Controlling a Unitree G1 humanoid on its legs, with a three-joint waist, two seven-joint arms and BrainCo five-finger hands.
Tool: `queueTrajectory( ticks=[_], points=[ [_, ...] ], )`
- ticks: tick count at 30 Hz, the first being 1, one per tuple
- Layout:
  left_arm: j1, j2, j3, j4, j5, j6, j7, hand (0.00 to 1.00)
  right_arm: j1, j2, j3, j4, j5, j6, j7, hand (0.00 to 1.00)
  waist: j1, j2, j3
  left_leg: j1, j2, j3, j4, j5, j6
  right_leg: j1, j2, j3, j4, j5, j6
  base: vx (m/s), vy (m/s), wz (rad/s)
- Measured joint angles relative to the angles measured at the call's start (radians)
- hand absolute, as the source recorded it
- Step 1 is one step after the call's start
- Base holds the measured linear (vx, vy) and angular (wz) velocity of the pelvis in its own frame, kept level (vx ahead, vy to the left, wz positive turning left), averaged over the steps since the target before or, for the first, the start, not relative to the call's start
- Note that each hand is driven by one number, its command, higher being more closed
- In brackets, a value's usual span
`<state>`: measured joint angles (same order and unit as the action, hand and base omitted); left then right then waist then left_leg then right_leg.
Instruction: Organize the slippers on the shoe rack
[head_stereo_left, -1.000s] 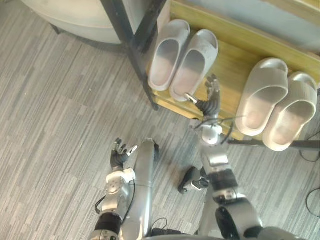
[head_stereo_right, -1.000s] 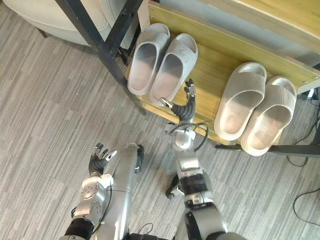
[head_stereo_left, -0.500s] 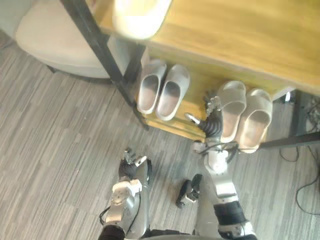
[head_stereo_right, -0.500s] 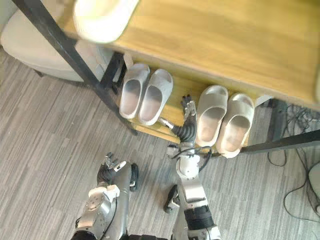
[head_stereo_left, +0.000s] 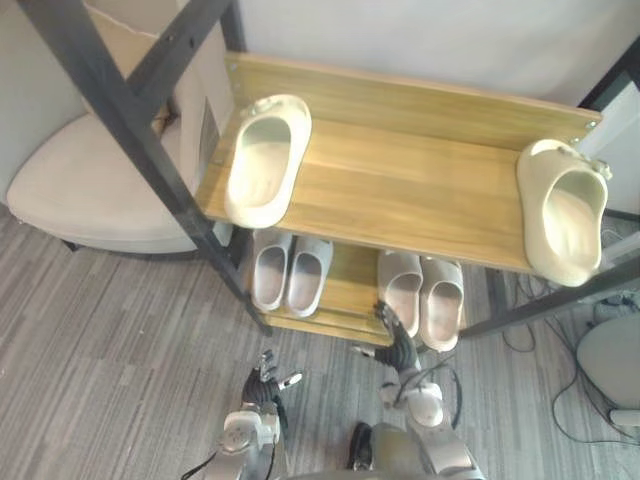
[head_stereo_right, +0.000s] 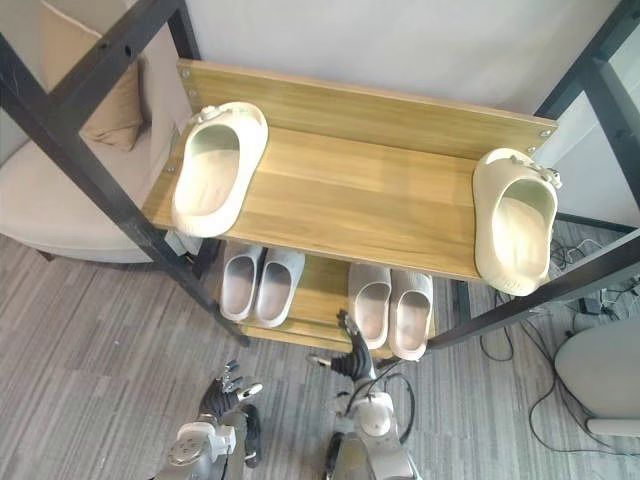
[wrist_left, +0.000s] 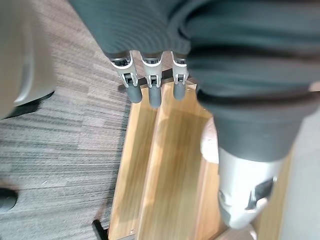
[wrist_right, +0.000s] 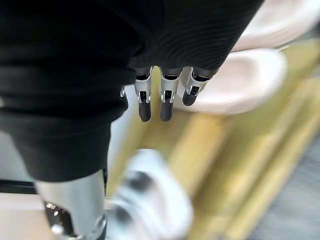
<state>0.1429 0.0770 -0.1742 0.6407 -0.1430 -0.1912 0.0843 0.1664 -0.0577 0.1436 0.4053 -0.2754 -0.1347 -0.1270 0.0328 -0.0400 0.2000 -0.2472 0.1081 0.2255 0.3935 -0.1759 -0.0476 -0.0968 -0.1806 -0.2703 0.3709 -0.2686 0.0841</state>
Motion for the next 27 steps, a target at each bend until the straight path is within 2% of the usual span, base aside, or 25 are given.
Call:
queueTrajectory(
  ticks=[4, 11, 15, 18, 21, 27],
  points=[
    [0.023, 0.021, -0.003, -0.005, 0.039, -0.001, -0.001, 0.00, -0.002, -0.021, -0.063, 0.173, -0.032, 0.008, -0.003, 0.00, -0.004, 0.015, -0.026, 0.059, -0.017, 0.010, -0.084, 0.036, 0.003, 0.056, 0.007, 0.002, -0.089, 0.043, 0.004, 0.03, 0.003, -0.05],
    [0.078, 0.028, -0.023, -0.095, 0.123, -0.002, -0.001, 0.00, -0.020, -0.034, -0.170, 0.403, -0.030, 0.019, -0.027, 0.00, -0.009, 0.020, -0.060, 0.134, -0.059, -0.018, -0.259, 0.141, 0.012, 0.091, 0.003, -0.028, -0.171, 0.090, 0.002, -0.06, -0.011, 0.12],
    [0.152, 0.031, -0.063, -0.255, 0.166, -0.006, -0.010, 0.00, -0.041, -0.048, -0.206, 0.492, -0.029, 0.030, -0.037, 0.00, -0.007, 0.023, -0.086, 0.166, -0.081, -0.038, -0.331, 0.186, 0.022, 0.103, -0.008, -0.047, -0.174, 0.092, 0.004, -0.07, 0.010, 0.14],
    [0.202, 0.038, -0.093, -0.381, 0.184, -0.015, -0.027, 0.00, -0.042, -0.062, -0.226, 0.541, -0.029, 0.041, -0.041, 0.00, -0.003, 0.033, -0.097, 0.175, -0.093, -0.053, -0.350, 0.196, 0.031, 0.120, -0.012, -0.054, -0.190, 0.103, 0.014, -0.06, 0.033, 0.18],
    [0.229, 0.054, -0.113, -0.498, 0.201, -0.044, -0.031, 0.00, -0.038, -0.063, -0.249, 0.567, -0.029, 0.050, -0.046, 0.00, 0.003, 0.038, -0.105, 0.180, -0.109, -0.070, -0.360, 0.200, 0.038, 0.135, -0.019, -0.072, -0.202, 0.102, 0.021, -0.04, 0.034, 0.17],
    [0.243, 0.071, -0.143, -0.694, 0.205, -0.071, -0.030, 0.00, -0.038, -0.060, -0.256, 0.573, -0.029, 0.054, -0.048, 0.00, 0.007, 0.034, -0.118, 0.182, -0.128, -0.079, -0.373, 0.205, 0.045, 0.137, -0.035, -0.080, -0.202, 0.108, 0.020, 0.00, 0.025, 0.08]
  ],
)
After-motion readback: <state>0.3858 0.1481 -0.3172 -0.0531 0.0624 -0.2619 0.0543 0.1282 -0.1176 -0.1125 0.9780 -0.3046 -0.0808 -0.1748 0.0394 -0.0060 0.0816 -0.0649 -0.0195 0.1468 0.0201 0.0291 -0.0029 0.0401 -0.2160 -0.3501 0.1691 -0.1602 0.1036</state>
